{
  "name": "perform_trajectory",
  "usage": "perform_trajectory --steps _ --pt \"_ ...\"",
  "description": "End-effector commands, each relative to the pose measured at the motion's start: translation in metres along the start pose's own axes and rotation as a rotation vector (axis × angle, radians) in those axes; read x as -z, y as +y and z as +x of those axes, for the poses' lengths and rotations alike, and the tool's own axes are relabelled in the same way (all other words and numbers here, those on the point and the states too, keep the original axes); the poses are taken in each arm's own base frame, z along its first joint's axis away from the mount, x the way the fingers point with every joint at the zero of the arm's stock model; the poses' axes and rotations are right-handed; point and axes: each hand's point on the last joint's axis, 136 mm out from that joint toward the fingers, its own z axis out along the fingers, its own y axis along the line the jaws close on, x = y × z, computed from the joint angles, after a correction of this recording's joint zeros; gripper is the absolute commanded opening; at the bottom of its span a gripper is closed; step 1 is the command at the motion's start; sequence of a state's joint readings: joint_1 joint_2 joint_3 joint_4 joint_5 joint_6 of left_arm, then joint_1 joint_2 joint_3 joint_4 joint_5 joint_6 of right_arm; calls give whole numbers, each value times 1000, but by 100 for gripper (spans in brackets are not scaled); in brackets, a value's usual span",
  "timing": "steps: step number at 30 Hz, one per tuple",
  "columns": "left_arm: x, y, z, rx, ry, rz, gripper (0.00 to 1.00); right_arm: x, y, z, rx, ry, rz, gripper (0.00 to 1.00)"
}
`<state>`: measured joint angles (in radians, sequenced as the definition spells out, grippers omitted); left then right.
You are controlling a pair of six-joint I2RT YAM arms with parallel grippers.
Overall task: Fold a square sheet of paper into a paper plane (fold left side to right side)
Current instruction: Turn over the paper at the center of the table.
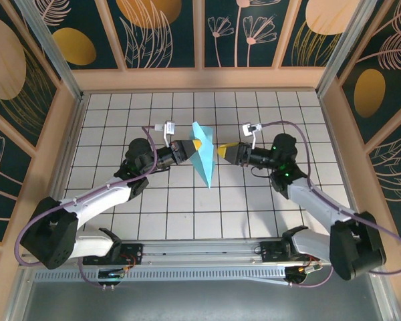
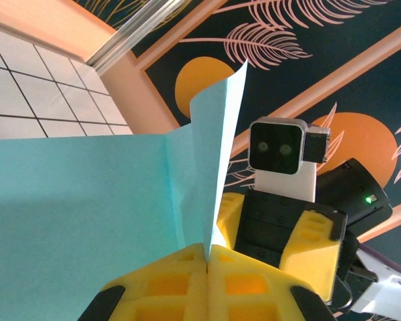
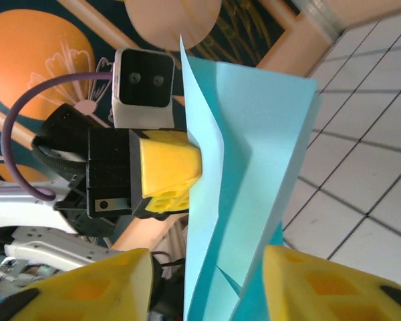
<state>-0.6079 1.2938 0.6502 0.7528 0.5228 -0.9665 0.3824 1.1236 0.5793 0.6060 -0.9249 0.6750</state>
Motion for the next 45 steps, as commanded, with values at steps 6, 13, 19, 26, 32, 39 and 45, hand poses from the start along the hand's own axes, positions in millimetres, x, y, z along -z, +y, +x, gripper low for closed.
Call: perform_trajectory --steps 6,13,19,26,32,39,45 --pt "0 -25 -18 -29 -57 70 1 12 -25 41 -127 40 74 93" --pt "0 -26 -16 -24 -54 76 0 -9 -1 53 -109 72 -46 98" --pt "-1 -25 -13 -15 -45 74 0 -25 9 34 -112 28 -148 85" --pt "-2 -19 -8 -11 -30 52 2 -38 6 20 -94 29 -157 50" --pt "1 -9 -11 -37 -46 -18 8 -37 1 18 -78 23 -115 23" --pt "9 3 -17 -64 -89 -120 31 -32 -11 14 -29 21 32 0" --pt "47 22 -38 -170 -206 -375 55 -19 -47 2 38 24 390 0"
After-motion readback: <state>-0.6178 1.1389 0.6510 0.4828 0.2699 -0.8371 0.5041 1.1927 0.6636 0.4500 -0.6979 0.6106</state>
